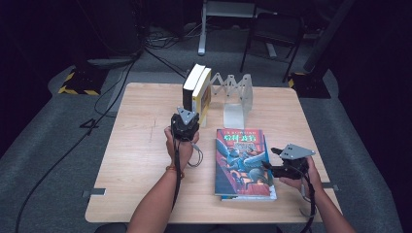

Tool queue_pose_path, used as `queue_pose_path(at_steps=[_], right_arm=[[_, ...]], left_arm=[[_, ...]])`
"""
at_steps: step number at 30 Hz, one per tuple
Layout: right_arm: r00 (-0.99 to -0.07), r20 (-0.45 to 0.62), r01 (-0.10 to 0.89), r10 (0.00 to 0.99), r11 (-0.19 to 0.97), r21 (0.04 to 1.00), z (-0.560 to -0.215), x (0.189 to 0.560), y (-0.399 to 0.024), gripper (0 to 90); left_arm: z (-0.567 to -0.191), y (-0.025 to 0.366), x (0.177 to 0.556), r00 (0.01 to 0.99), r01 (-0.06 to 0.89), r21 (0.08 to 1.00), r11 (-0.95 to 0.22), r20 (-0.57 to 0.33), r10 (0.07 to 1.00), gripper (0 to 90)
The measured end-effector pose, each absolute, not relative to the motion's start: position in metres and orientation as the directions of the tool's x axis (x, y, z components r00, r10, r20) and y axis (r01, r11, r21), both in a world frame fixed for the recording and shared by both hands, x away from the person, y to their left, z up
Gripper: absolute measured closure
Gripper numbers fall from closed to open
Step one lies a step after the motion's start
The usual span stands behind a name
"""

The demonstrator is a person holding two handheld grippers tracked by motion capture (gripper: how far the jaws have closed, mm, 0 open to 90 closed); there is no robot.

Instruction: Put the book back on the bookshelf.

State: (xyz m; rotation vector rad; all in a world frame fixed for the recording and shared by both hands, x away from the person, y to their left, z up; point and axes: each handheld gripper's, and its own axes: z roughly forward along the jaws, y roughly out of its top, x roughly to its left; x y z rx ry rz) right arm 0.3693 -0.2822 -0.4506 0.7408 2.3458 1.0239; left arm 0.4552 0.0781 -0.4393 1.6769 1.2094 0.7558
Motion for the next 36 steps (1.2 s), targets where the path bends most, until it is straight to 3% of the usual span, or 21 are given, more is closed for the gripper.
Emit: queue_pose_path(at_steps=[13,19,25,36], right_arm=[[-0.741,-0.202,0.289,0.641,0.575,0.765,-0.451,0.370,-0.283,37.5],[-0.741,-0.202,0.289,0.640,0.576,0.765,-0.451,0.370,-0.284,37.4],[-0.740,-0.201,0.290,0.641,0.575,0.765,-0.451,0.370,-0.284,37.4],[-0.746,-0.200,0.290,0.635,0.580,0.762,-0.451,0.369,-0.282,36.7]], left_arm=[[-0.436,0.068,0.469,0.306,0.401,0.912,-0.088,-0.042,0.951,74.0],[-0.438,0.070,0.468,0.324,0.407,0.911,-0.067,-0.075,0.943,71.8],[-0.439,0.074,0.456,0.377,0.392,0.913,-0.113,-0.048,0.925,72.0],[-0.452,0.076,0.446,0.404,0.402,0.902,-0.154,-0.024,0.914,78.6]])
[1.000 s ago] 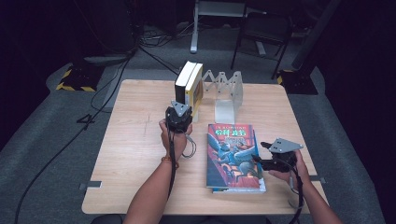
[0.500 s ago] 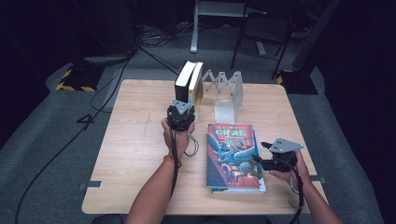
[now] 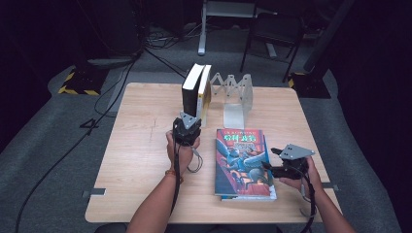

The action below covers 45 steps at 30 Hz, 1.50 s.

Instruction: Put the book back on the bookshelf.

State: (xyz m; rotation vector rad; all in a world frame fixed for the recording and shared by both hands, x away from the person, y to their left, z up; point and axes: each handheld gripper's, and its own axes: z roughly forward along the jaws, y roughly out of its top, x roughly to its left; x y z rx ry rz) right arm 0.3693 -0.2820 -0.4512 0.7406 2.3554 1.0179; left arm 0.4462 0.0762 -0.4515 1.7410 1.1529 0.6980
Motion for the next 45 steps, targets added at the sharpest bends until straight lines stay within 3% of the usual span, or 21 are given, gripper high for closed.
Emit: queue_pose_path(at_steps=[8,34,40,45], right_arm=[[-0.746,-0.198,0.288,0.636,0.576,0.765,-0.451,0.370,-0.283,36.7],[-0.743,-0.199,0.290,0.639,0.576,0.764,-0.451,0.371,-0.285,36.7],[-0.741,-0.204,0.286,0.639,0.576,0.766,-0.450,0.370,-0.285,36.8],[-0.740,-0.188,0.294,0.646,0.562,0.773,-0.447,0.368,-0.289,36.9]], left_arm=[[-0.451,0.073,0.455,0.401,0.400,0.899,-0.179,0.004,0.916,83.2],[-0.446,0.069,0.481,0.366,0.429,0.887,-0.170,0.001,0.930,82.0],[-0.445,0.072,0.475,0.400,0.420,0.890,-0.177,-0.007,0.916,76.3],[-0.440,0.079,0.458,0.522,0.376,0.887,-0.267,0.036,0.852,70.9]])
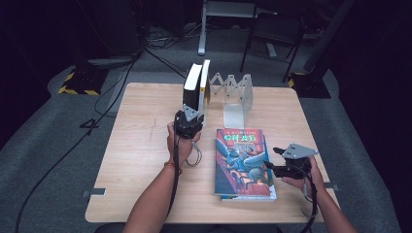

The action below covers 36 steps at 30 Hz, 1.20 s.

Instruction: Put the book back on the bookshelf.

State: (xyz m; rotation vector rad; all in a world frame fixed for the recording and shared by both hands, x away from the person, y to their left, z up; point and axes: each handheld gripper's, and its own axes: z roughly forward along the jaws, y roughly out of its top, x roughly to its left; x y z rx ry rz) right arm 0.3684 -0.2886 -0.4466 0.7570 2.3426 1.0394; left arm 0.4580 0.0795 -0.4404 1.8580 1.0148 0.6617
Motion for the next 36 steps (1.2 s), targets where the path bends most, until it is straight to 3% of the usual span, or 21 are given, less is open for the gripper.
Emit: queue_pose_path(at_steps=[11,21,29,36], right_arm=[[-0.779,-0.131,0.321,0.614,0.568,0.757,-0.443,0.354,-0.304,35.8],[-0.811,-0.092,0.334,0.577,0.587,0.737,-0.445,0.333,-0.320,33.2],[-0.840,-0.095,0.322,0.535,0.630,0.707,-0.448,0.318,-0.317,33.0],[-0.880,-0.085,0.300,0.468,0.685,0.664,-0.448,0.311,-0.304,34.4]], left_arm=[[-0.454,0.101,0.396,0.774,0.311,0.817,-0.486,0.079,0.628,55.5],[-0.478,0.123,0.357,0.828,0.348,0.772,-0.532,0.013,0.561,45.9],[-0.489,0.124,0.337,0.864,0.320,0.719,-0.617,0.046,0.501,39.1],[-0.495,0.123,0.331,0.883,0.330,0.703,-0.630,0.006,0.469,26.7]])
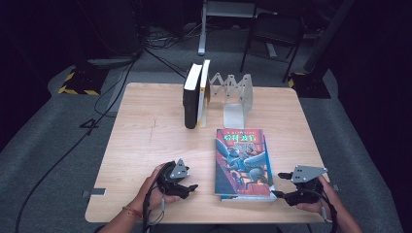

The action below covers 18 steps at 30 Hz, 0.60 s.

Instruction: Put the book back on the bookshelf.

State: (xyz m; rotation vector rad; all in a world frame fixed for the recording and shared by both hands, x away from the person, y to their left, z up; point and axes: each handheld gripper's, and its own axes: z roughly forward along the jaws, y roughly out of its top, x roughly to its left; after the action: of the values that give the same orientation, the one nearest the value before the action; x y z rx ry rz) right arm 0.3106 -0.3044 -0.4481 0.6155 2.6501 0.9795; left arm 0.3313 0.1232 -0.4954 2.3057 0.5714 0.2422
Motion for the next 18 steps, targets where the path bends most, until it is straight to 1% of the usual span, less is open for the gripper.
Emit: queue_pose_path(at_steps=[2,3,4,8,12,14,18], right_arm=[[-0.884,-0.086,0.300,0.460,0.697,0.651,-0.449,0.310,-0.303,34.9],[-0.893,-0.087,0.298,0.441,0.727,0.619,-0.451,0.310,-0.299,36.6],[-0.895,-0.082,0.298,0.437,0.726,0.619,-0.451,0.310,-0.299,36.6],[-0.896,-0.062,0.313,0.439,0.726,0.612,-0.451,0.312,-0.298,36.1],[-0.902,-0.056,0.315,0.429,0.740,0.595,-0.451,0.317,-0.296,33.1],[-0.897,-0.065,0.312,0.436,0.732,0.605,-0.451,0.318,-0.296,34.1],[-0.882,-0.078,0.313,0.464,0.704,0.638,-0.453,0.321,-0.296,34.7]], left_arm=[[-0.496,0.122,0.331,0.885,0.334,0.698,-0.634,0.000,0.466,24.3],[-0.499,0.120,0.330,0.887,0.328,0.683,-0.653,0.014,0.461,23.1],[-0.500,0.118,0.329,0.889,0.326,0.679,-0.658,0.016,0.457,22.7],[-0.502,0.118,0.331,0.891,0.338,0.686,-0.644,-0.013,0.453,20.5],[-0.505,0.118,0.333,0.891,0.338,0.696,-0.634,-0.020,0.453,17.0],[-0.504,0.117,0.334,0.892,0.336,0.692,-0.639,-0.015,0.452,15.9],[-0.504,0.112,0.343,0.874,0.360,0.691,-0.626,-0.015,0.486,15.8]])
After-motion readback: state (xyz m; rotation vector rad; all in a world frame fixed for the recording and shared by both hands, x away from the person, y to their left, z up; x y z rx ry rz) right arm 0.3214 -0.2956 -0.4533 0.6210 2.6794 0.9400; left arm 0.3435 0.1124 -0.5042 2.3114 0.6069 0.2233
